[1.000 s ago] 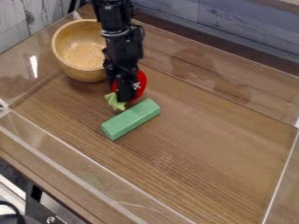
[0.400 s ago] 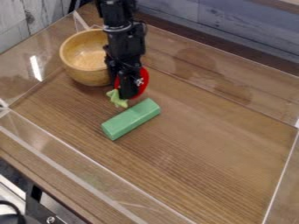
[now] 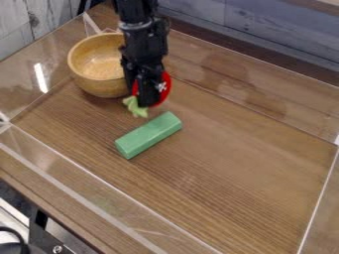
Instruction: Move the red object to the right side of the table
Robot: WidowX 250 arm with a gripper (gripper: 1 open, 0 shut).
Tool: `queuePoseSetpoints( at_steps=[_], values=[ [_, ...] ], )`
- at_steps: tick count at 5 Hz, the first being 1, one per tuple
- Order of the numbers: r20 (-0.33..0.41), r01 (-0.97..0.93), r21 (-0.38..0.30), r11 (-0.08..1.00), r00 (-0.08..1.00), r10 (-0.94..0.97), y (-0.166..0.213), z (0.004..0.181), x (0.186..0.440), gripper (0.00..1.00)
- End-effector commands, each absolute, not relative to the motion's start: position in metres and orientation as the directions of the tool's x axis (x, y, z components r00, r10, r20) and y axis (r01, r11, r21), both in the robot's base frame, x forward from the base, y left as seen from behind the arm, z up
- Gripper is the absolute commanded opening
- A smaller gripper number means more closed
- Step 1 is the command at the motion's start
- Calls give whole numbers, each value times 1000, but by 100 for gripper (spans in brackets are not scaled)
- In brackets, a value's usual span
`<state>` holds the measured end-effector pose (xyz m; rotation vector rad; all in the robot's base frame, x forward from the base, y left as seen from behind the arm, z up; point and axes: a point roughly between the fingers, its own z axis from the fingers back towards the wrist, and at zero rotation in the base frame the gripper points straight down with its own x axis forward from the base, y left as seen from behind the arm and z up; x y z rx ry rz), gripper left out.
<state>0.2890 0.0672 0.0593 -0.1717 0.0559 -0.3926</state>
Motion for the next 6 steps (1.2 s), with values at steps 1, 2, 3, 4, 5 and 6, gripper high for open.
queuePoseSetpoints(
  at_steps=[1, 2, 3, 4, 5, 6],
  values=[
    [57, 396, -119, 910, 918, -392, 57, 93, 302, 0],
    [58, 453, -127, 882, 891, -449, 38, 90, 295, 0],
    [61, 515, -133, 847, 857, -512, 16, 86, 290, 0],
    [65, 608, -138, 782, 793, -606, -11, 76, 287, 0],
    [67, 692, -146, 707, 720, -691, -41, 65, 286, 0],
    [75, 795, -156, 587, 602, -795, -61, 58, 282, 0]
  ],
)
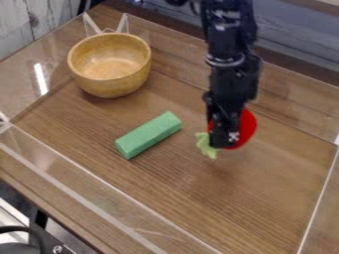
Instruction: Move the red object to the right side of the table
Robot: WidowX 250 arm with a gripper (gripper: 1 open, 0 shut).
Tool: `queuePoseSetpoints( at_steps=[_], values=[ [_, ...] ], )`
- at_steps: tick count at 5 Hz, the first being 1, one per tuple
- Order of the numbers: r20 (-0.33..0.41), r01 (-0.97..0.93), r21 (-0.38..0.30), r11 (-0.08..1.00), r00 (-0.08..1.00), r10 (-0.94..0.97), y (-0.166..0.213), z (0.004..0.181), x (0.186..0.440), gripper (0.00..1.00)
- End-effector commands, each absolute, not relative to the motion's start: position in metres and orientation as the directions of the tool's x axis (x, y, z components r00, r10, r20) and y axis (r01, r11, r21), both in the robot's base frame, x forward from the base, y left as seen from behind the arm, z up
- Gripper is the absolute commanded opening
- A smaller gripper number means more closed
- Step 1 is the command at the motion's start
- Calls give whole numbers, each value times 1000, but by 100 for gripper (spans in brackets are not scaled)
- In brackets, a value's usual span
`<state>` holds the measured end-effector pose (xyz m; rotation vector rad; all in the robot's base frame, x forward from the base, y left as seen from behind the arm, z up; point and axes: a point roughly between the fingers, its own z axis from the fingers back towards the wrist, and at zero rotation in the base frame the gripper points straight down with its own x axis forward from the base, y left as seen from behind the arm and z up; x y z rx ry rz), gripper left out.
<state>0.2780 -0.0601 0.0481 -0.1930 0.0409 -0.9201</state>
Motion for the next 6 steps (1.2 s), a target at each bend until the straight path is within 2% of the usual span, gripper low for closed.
queuePoseSetpoints(
  at_steps=[1, 3, 6],
  values=[
    [80, 837, -167, 520, 537, -839, -73, 49, 278, 0],
    [82, 831, -186, 524, 544, -835, -74, 36, 272, 0],
    [79, 764, -182, 619, 639, -765, -65, 32, 274, 0]
  ],
)
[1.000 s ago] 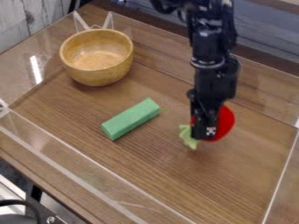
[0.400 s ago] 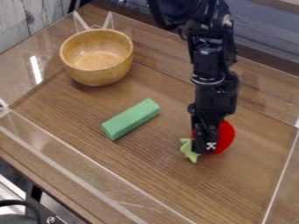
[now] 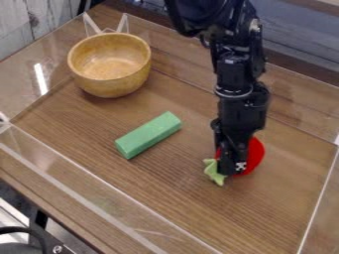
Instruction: Move the red object to the right side of the table
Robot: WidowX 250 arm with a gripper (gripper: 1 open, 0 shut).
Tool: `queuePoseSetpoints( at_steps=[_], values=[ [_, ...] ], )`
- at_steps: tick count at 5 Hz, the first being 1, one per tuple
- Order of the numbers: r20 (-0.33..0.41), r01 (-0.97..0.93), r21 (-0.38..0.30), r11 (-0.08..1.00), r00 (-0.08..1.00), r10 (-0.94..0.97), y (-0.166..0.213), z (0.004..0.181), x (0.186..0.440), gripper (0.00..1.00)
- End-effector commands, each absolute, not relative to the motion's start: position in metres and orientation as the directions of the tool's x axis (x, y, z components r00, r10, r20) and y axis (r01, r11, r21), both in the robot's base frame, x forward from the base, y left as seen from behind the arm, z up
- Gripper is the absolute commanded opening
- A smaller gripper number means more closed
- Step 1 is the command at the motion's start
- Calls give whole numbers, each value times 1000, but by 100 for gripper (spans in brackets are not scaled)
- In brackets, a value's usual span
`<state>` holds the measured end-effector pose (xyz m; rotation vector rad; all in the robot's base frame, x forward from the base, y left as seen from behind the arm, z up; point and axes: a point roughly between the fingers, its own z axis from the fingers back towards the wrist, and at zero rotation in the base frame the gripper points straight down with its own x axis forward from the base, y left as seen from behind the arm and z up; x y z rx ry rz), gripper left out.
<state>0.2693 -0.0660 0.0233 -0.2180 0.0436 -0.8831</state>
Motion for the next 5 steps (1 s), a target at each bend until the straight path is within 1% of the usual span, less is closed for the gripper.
queuePoseSetpoints(
  at_steps=[1, 5],
  values=[
    [80, 740, -179, 648, 668, -740, -62, 32, 275, 0],
    [87, 626, -164, 762, 779, -621, -52, 36, 277, 0]
  ],
)
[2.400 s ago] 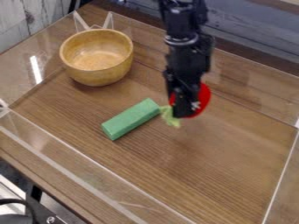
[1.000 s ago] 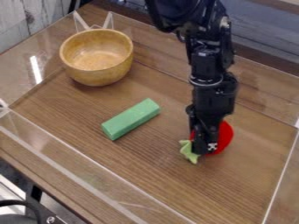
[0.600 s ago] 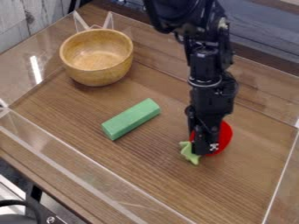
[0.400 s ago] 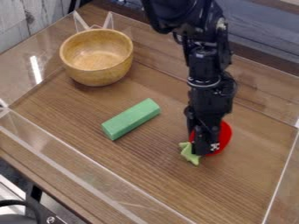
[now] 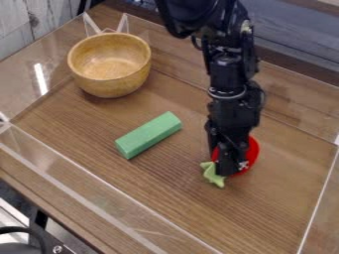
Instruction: Move the red object to the right side of the table
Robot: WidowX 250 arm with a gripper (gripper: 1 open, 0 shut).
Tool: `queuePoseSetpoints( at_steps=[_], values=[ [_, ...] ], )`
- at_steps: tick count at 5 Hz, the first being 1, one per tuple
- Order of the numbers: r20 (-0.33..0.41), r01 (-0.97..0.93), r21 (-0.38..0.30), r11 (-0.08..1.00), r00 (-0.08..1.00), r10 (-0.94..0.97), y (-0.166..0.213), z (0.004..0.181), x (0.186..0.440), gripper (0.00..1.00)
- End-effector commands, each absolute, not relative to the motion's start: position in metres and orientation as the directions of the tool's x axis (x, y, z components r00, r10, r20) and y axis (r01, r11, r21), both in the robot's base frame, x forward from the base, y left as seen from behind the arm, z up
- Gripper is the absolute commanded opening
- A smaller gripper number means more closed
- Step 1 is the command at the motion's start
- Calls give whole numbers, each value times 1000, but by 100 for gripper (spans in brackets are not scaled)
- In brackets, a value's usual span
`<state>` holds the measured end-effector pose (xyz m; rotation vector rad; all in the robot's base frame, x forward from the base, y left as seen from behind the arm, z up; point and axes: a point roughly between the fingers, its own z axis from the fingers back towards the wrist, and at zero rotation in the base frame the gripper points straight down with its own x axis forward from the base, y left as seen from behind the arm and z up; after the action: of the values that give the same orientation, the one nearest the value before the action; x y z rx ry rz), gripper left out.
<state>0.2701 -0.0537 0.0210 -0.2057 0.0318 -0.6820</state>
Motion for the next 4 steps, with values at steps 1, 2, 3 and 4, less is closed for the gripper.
queuePoseSetpoints(
  at_steps=[1, 2, 3, 4],
  values=[
    [91, 603, -160, 782, 797, -597, -50, 37, 278, 0],
    [96, 584, -157, 797, 812, -576, -49, 39, 279, 0],
    [99, 573, -153, 805, 820, -564, -49, 39, 281, 0],
    [102, 564, -150, 812, 825, -555, -49, 39, 282, 0]
  ],
)
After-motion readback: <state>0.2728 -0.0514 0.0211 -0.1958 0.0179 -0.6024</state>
